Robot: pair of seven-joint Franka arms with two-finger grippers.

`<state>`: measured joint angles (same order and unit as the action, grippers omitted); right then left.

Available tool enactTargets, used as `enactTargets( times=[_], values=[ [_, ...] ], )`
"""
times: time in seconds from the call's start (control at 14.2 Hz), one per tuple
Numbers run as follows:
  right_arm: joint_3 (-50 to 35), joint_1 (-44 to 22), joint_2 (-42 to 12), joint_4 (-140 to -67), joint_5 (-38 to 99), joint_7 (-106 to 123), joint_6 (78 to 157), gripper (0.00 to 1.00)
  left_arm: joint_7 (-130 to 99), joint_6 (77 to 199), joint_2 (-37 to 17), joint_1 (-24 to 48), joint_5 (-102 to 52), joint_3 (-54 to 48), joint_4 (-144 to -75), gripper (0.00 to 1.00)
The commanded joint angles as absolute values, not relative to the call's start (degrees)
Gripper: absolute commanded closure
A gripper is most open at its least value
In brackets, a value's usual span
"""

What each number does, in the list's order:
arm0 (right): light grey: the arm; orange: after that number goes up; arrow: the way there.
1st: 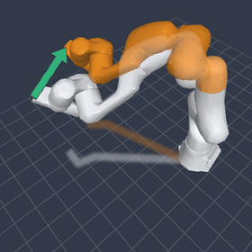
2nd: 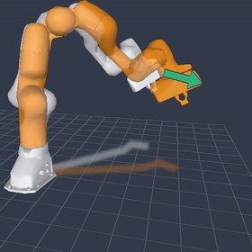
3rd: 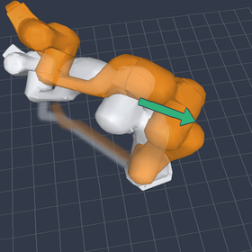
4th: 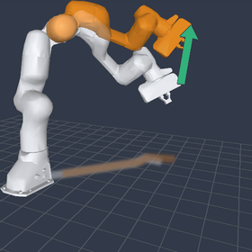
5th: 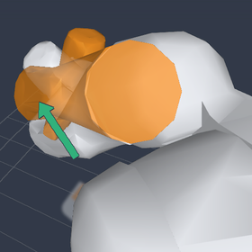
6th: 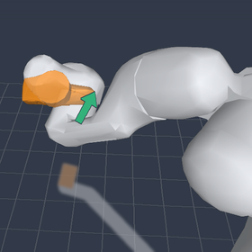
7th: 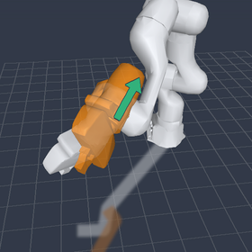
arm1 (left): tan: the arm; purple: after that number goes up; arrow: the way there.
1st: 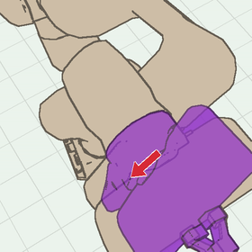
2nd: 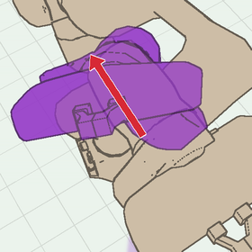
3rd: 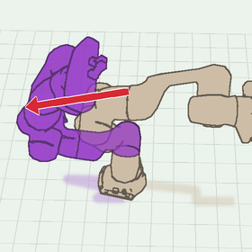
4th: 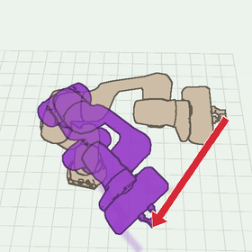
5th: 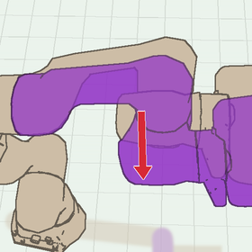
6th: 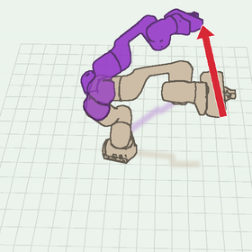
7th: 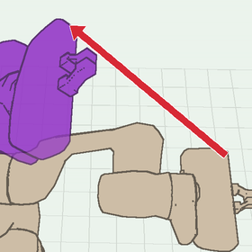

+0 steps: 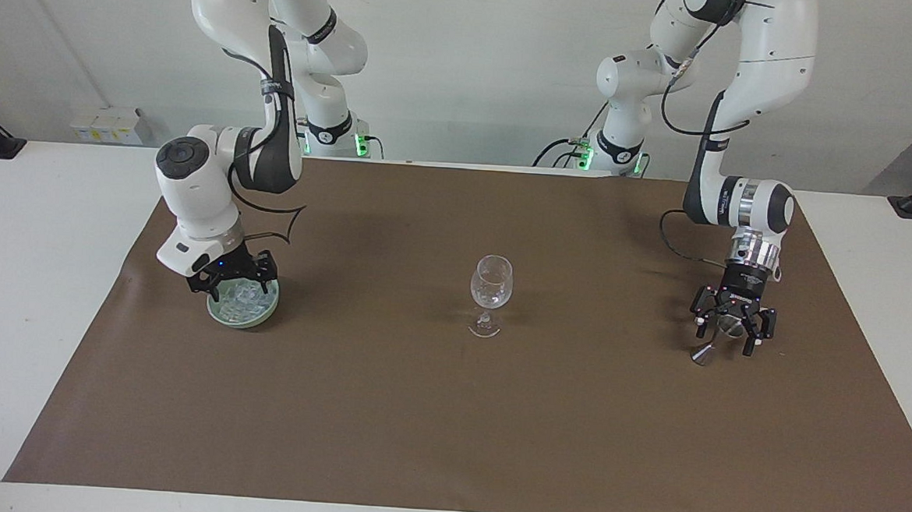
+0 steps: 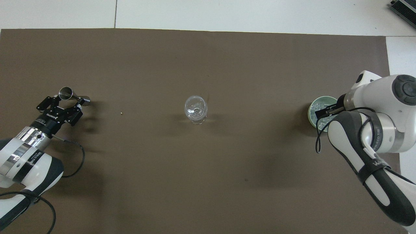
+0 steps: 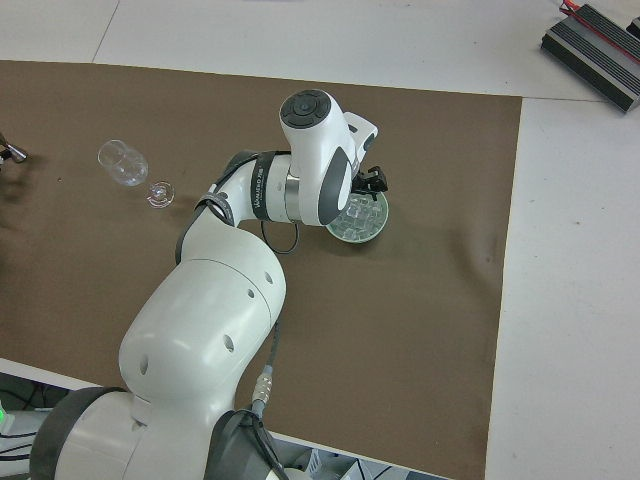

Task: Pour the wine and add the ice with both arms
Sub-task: 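Set down the jigger with the left gripper while the right gripper grasps the bowl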

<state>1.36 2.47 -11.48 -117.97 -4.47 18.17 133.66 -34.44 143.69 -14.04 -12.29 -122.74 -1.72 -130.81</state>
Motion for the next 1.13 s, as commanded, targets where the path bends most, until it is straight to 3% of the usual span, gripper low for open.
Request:
enactTargets(
  times=[0.0, 0.35, 0.49, 1.06],
  values=[
    [1.14, 2.55, -11.51, -119.97, -5.27, 16.18, 137.1, 0.21, -34.98, 150.27, -10.73, -9.24, -123.05, -1.58, -131.75, 0.0],
    [1.14, 2.55, -11.6, -120.5, -5.27, 16.08, 137.29, 0.5, -34.28, 168.28, -6.25, -2.21, -122.78, -1.58, -132.19, 0.0],
    [1.14, 2.55, -11.69, -120.5, -5.27, 16.08, 137.2, 0.67, -33.32, 173.12, -5.1, -0.97, -122.7, -1.58, -131.93, 0.0],
    [1.14, 2.64, -11.69, -118.05, -5.1, 15.73, 133.44, 0.99, -25.93, 183.69, -4.04, 3.34, -122.52, -1.76, -127.62, 0.0]
  ],
)
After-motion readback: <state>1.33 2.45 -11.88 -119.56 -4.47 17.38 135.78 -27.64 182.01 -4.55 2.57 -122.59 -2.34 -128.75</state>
